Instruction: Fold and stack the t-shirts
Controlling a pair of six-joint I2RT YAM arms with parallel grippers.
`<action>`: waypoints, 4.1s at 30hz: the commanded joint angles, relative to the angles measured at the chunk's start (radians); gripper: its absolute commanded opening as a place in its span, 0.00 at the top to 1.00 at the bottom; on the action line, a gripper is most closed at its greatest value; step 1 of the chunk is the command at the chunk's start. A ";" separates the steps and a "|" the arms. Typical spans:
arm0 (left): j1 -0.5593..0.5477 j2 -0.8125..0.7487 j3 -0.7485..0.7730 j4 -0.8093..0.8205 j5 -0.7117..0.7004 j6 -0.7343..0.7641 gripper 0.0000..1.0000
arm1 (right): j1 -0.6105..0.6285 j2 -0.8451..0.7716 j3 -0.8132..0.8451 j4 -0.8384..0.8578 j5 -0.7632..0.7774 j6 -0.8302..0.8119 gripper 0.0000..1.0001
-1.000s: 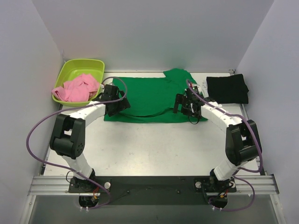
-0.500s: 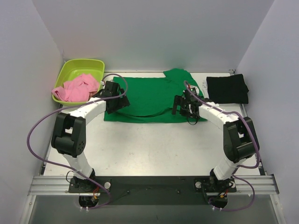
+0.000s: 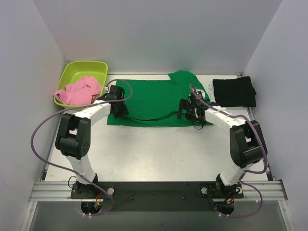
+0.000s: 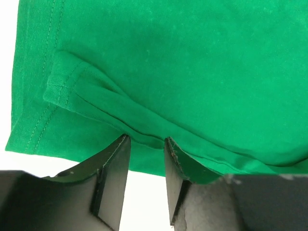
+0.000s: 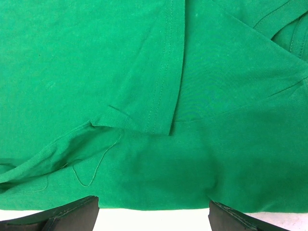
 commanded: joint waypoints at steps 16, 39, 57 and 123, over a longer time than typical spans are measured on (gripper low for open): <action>0.049 0.042 0.075 -0.023 -0.029 0.025 1.00 | 0.006 -0.016 -0.019 0.008 0.004 0.006 0.00; 0.107 0.067 0.196 -0.086 -0.027 0.058 1.00 | -0.020 0.111 -0.017 0.046 0.016 0.014 0.00; 0.191 0.156 0.292 -0.138 -0.058 0.076 1.00 | -0.046 0.088 -0.033 0.006 0.021 0.018 0.00; 0.035 0.021 -0.095 0.062 -0.093 -0.034 0.19 | -0.055 0.073 -0.036 0.051 0.004 0.032 0.00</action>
